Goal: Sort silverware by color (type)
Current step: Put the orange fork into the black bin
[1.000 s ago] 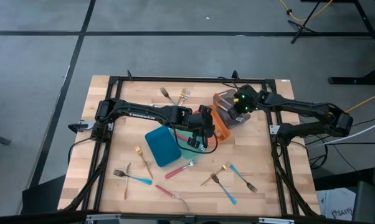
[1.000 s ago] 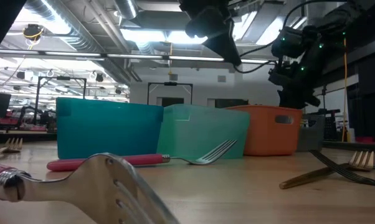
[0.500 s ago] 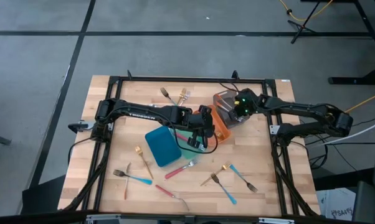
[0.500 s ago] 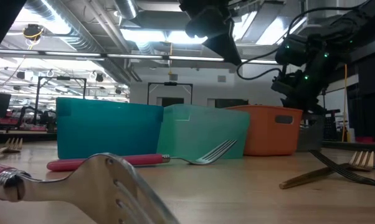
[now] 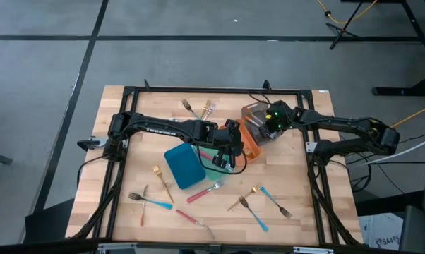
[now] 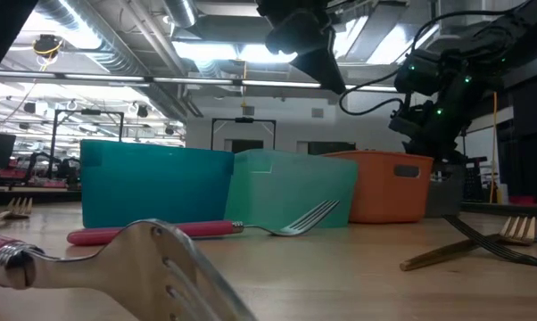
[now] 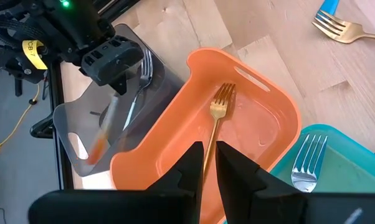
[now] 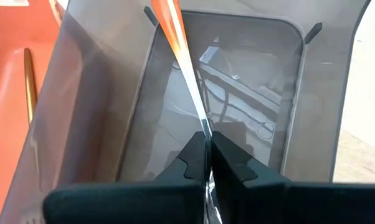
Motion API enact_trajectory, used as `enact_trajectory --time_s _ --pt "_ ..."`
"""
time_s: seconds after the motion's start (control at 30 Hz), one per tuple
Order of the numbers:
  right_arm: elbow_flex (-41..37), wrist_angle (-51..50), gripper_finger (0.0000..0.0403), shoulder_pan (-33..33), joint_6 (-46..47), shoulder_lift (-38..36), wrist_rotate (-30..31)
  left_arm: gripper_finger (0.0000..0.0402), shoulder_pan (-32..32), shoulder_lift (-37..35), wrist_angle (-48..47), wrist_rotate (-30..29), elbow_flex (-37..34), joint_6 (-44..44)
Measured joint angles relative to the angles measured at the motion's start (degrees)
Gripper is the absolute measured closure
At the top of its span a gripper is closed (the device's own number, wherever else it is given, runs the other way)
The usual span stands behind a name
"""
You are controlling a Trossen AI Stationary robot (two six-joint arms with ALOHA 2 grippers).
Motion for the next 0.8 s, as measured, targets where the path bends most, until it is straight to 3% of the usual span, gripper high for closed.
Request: enact_trajectory --time_s 0.3,0.8 --pt "0.0 -0.02 0.0333 0.0 -0.02 0.0 0.0 0.0366 0.0 0.0 0.0 -0.02 0.0 -0.89" --pt "0.0 -0.02 0.0329 0.0 -0.02 0.0 0.0 0.0354 0.07 0.02 0.51 0.27 0.0 -9.15"
